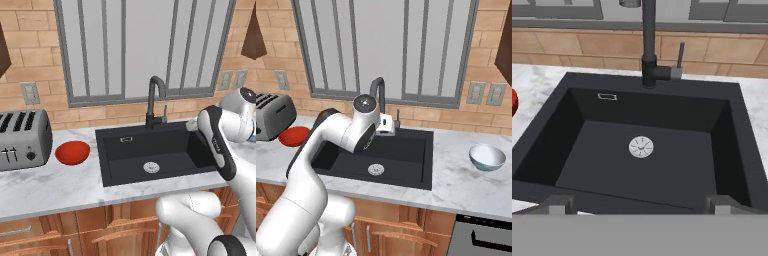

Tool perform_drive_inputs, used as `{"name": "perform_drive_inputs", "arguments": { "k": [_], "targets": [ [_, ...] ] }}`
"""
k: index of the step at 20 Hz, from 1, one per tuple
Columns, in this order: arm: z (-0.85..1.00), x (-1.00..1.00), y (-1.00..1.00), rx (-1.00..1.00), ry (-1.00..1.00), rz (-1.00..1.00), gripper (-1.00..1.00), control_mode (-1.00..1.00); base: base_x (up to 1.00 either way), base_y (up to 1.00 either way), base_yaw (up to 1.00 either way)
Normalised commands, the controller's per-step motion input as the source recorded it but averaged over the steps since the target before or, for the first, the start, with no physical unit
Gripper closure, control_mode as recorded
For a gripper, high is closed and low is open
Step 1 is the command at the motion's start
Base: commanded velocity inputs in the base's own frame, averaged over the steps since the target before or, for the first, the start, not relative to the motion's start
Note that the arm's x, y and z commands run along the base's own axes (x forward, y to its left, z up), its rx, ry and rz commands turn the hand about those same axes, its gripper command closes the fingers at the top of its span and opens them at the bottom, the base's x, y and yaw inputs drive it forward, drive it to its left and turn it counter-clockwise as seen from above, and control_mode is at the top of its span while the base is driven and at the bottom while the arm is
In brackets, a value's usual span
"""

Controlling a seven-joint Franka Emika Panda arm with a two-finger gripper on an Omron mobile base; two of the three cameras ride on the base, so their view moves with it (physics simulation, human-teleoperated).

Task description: Rinse each bowl for a few seconds and place them down in the sink or on the counter.

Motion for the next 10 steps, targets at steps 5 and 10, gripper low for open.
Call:
{"name": "perform_drive_inputs", "arguments": {
  "k": [5,10],
  "targets": [
    [-0.06,0.23,-0.11,0.0,-0.07,0.03,-1.0,-1.0,0.0,0.0,0.0],
    [-0.02,0.21,-0.08,0.0,-0.11,0.02,-1.0,-1.0,0.0,0.0,0.0]
  ]
}}
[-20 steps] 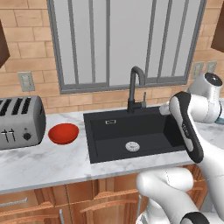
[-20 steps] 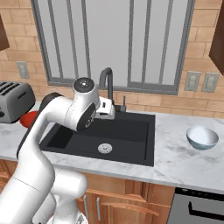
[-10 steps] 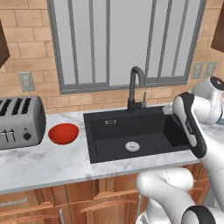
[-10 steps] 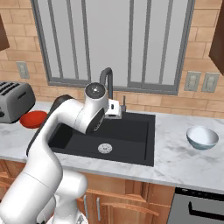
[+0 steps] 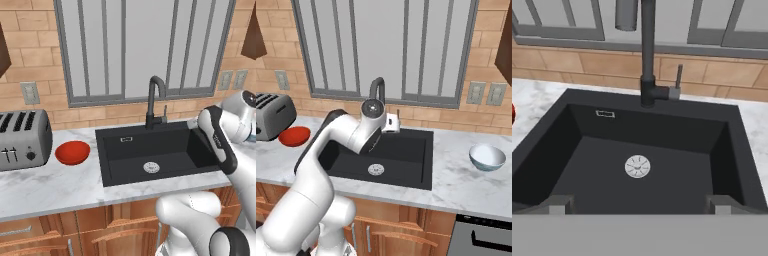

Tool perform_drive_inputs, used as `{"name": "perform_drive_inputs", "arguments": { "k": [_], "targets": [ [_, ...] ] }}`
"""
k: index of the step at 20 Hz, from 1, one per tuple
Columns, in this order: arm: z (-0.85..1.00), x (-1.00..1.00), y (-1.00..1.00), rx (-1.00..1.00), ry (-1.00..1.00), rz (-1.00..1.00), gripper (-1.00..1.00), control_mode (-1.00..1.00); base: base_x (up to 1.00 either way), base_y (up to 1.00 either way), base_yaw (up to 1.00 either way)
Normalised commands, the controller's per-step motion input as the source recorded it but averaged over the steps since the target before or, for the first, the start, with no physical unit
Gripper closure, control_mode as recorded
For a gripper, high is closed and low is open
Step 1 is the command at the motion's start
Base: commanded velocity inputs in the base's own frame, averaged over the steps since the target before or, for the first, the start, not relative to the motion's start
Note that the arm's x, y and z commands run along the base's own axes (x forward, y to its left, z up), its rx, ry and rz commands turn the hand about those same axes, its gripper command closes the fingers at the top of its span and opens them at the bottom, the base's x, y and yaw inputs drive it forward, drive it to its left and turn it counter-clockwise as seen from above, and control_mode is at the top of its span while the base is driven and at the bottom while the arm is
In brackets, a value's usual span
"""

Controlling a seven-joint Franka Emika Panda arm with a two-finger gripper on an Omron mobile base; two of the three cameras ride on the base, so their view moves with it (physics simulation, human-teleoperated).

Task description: Rinse each bowl for a few seconds and place them down in the sink or on the counter.

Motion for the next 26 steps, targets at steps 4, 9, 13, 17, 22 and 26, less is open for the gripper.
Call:
{"name": "perform_drive_inputs", "arguments": {
  "k": [4,9,13,17,22,26],
  "targets": [
    [-0.01,0.17,-0.09,0.0,-0.1,0.01,-1.0,-1.0,0.0,0.0,0.0],
    [-0.03,0.17,-0.06,0.0,-0.1,0.01,-1.0,-1.0,0.0,0.0,0.0],
    [-0.09,0.17,-0.01,0.0,-0.12,0.02,-1.0,-1.0,0.0,0.0,0.0],
    [-0.09,0.16,0.0,0.0,-0.13,0.03,-1.0,-1.0,0.0,0.0,0.0],
    [-0.03,0.11,0.0,0.0,-0.15,0.01,-1.0,-1.0,0.0,0.0,0.0],
    [-0.01,0.17,0.0,0.0,-0.11,0.0,-1.0,-1.0,0.0,0.0,0.0]
  ]
}}
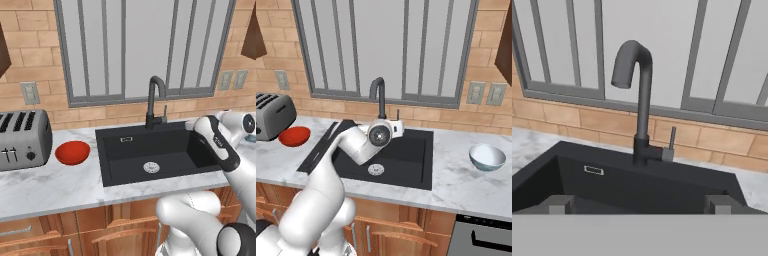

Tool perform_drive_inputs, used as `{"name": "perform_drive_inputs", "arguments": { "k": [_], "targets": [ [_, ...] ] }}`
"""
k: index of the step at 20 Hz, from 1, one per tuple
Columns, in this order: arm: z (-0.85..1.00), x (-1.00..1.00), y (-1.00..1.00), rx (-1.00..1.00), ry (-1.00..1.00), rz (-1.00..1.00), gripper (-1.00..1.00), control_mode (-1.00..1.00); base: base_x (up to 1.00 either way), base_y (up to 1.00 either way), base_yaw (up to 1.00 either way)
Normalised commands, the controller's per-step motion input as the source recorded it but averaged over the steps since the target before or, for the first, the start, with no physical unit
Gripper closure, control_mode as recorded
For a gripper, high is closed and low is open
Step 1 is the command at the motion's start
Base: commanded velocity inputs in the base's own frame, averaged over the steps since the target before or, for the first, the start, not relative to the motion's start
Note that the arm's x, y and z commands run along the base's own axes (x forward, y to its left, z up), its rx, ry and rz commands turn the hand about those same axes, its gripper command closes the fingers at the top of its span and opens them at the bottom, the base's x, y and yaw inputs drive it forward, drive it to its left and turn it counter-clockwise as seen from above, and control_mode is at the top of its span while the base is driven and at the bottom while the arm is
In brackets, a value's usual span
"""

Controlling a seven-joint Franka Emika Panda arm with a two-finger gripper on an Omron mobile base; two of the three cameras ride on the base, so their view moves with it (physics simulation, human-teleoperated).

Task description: Rinse each bowl for a few seconds and place them down in the sink or on the counter.

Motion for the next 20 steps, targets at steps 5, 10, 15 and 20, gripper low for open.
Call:
{"name": "perform_drive_inputs", "arguments": {
  "k": [5,10,15,20],
  "targets": [
    [-0.01,0.19,0.0,0.0,-0.1,0.0,-1.0,-1.0,0.0,0.0,0.0],
    [-0.01,0.23,0.0,0.01,-0.08,0.01,-1.0,-1.0,0.0,0.0,0.0],
    [-0.08,0.22,0.0,0.03,-0.11,0.03,-1.0,-1.0,0.0,0.0,0.0],
    [-0.07,0.19,-0.03,0.08,-0.03,0.04,-1.0,-1.0,0.0,0.0,0.0]
  ]
}}
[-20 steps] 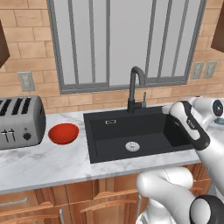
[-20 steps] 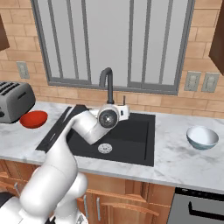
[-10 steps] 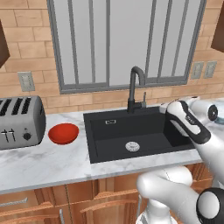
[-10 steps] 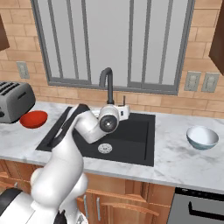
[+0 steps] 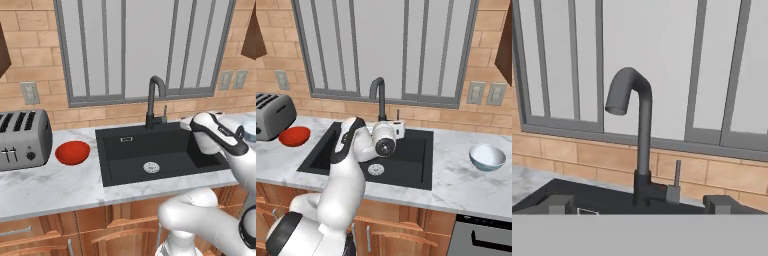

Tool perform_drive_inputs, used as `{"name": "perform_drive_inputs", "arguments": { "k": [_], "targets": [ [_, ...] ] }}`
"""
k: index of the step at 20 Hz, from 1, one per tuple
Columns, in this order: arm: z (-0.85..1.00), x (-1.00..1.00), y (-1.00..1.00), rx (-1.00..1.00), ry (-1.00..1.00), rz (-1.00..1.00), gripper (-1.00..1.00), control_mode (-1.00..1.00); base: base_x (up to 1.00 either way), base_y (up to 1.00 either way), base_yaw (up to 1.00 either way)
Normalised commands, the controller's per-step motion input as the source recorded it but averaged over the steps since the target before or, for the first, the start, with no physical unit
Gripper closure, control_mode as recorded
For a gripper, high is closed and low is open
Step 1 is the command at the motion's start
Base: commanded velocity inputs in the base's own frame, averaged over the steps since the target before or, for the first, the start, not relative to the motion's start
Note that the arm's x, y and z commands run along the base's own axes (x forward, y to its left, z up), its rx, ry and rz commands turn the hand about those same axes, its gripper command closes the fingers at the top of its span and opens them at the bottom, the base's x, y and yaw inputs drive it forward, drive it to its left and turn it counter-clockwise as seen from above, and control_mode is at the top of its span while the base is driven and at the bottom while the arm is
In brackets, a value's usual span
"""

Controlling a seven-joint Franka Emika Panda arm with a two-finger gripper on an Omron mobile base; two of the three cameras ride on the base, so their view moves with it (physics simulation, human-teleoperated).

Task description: Rinse each bowl for a few seconds and place them down in the sink or on the counter.

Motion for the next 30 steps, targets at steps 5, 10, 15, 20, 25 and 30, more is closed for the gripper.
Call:
{"name": "perform_drive_inputs", "arguments": {
  "k": [5,10,15,20,25,30],
  "targets": [
    [-0.1,0.18,-0.01,0.09,-0.01,0.04,-1.0,-1.0,0.0,0.0,0.0],
    [-0.06,0.21,-0.03,0.06,-0.03,0.04,-1.0,-1.0,0.0,0.0,0.0],
    [-0.08,0.21,-0.03,0.01,-0.07,0.02,-1.0,-1.0,0.0,0.0,0.0],
    [-0.09,0.22,0.01,0.0,-0.09,0.01,-1.0,-1.0,0.0,0.0,0.0],
    [-0.08,0.23,0.0,0.0,-0.11,0.0,-1.0,-1.0,0.0,0.0,0.0],
    [-0.06,0.27,0.0,0.0,-0.06,0.0,-1.0,-1.0,0.0,0.0,0.0]
  ]
}}
